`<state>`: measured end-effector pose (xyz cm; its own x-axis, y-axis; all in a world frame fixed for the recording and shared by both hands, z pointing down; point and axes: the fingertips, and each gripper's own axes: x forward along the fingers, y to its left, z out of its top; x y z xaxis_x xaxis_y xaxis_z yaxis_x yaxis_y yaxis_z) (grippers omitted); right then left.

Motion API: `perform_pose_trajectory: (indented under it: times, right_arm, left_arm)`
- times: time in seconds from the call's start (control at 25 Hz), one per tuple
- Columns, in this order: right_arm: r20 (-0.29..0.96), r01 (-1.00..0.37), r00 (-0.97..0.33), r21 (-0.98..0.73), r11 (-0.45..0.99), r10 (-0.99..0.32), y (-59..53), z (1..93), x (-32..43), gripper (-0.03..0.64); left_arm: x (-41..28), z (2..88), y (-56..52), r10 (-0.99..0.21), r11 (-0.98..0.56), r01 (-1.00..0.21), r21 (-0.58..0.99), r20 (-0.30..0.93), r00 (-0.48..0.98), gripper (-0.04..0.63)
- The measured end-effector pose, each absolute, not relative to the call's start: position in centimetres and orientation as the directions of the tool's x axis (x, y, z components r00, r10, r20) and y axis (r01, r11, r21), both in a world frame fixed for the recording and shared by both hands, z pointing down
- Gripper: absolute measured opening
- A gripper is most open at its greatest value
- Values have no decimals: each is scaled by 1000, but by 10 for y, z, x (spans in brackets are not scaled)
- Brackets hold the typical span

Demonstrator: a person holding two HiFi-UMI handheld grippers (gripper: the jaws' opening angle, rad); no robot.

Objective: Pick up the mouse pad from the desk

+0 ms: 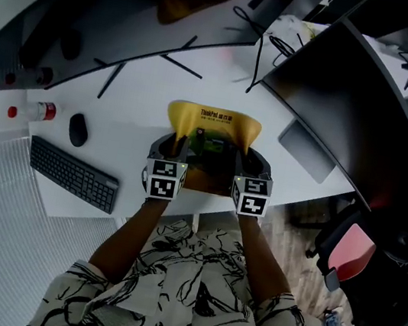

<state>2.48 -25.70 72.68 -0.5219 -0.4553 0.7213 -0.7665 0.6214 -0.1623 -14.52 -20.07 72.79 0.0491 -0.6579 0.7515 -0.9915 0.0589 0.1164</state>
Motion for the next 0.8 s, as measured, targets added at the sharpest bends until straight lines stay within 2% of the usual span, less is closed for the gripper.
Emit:
perform_pose_trajectory:
  times: [0.28, 0.52, 0.8]
  right_arm:
    - [689, -743, -574, -212, 635, -442, -258, 708, 21, 77]
    - [611, -748, -596, -186, 638, -521, -275, 674, 17, 75]
    - [476, -747, -633, -170, 642, -611, -300, 612, 8, 75]
  left_arm:
    - [-146, 712, -201, -701, 34, -991, 126, 710, 66, 94]
    - [-150, 673, -212, -774, 39, -992, 116, 631, 44, 87]
    - [-160, 604, -235, -877, 28, -995, 93, 480, 20, 82]
